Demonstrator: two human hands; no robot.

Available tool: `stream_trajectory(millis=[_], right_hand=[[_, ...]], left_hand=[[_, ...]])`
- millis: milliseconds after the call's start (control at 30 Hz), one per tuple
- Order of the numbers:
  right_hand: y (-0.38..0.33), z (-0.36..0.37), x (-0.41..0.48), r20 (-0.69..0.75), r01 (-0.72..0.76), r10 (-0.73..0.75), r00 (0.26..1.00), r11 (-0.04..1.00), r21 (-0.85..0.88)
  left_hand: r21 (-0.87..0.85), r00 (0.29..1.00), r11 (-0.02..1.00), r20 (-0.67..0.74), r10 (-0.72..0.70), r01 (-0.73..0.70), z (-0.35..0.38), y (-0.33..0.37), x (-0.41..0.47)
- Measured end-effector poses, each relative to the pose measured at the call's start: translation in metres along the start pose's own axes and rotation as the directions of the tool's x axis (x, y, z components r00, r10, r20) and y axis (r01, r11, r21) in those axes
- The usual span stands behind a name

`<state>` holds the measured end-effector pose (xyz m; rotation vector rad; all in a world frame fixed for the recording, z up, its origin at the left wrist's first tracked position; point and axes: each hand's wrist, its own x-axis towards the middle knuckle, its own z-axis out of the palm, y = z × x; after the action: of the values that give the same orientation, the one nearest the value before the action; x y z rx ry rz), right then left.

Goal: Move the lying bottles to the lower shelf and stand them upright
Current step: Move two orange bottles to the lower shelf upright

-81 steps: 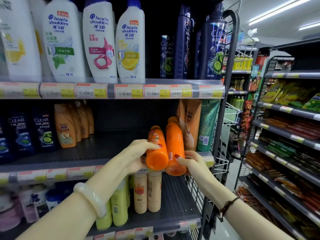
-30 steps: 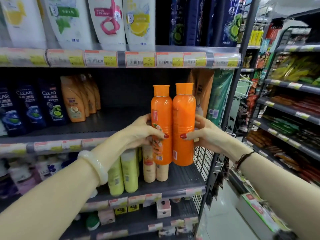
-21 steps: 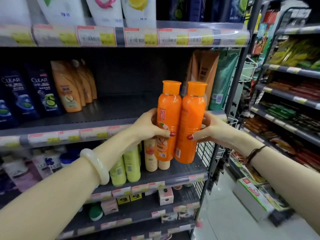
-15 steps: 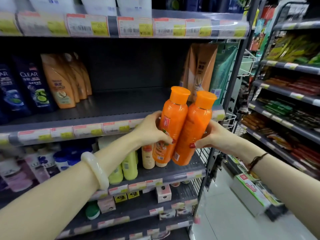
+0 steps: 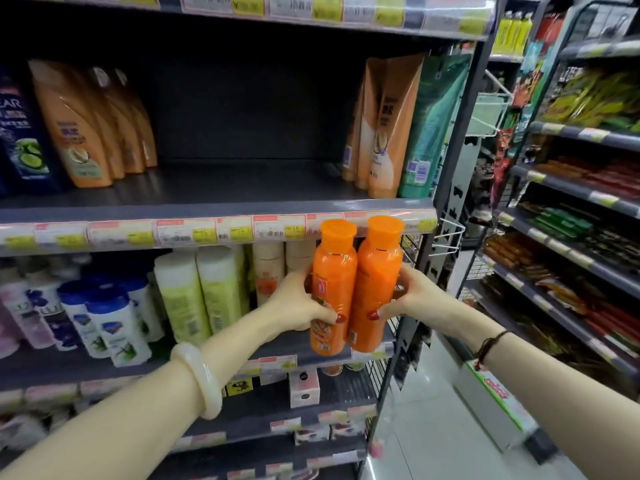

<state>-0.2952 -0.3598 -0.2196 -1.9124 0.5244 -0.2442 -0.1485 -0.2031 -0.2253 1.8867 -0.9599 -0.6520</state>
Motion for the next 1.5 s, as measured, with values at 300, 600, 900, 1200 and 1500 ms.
stream_trajectory(millis=[300, 600, 900, 1200, 1500], right_hand=[[0.054, 0.015, 0.029, -0.18, 0.059, -0.043, 0.983, 0.995, 0.083], [0.083, 0.012, 0.057, -0.258, 0.055, -0.03, 0.966, 0.995, 0.089], [0.093, 0.012, 0.072, -0.241, -0.003, 0.036, 0.97, 0.991, 0.134], [0.101, 0.015, 0.076, -0.243, -0.016, 0.037, 0.969, 0.996, 0.09], [0.13, 0.03, 0.072, -0.307, 0.025, 0.027, 0.951, 0.986, 0.167]], left_hand=[[0.0, 0.988, 0.999, -0.148, -0.046, 0.046, 0.038, -0.033, 0.04], [-0.042, 0.96, 0.998, -0.274, -0.056, 0.047, 0.069, -0.048, 0.07], [-0.049, 0.945, 0.996, -0.315, -0.089, 0.078, 0.08, -0.052, 0.089], [-0.013, 0.955, 0.995, -0.28, -0.101, 0.102, 0.081, -0.062, 0.09], [-0.08, 0.967, 0.997, -0.253, -0.012, -0.008, 0.081, -0.079, 0.086]])
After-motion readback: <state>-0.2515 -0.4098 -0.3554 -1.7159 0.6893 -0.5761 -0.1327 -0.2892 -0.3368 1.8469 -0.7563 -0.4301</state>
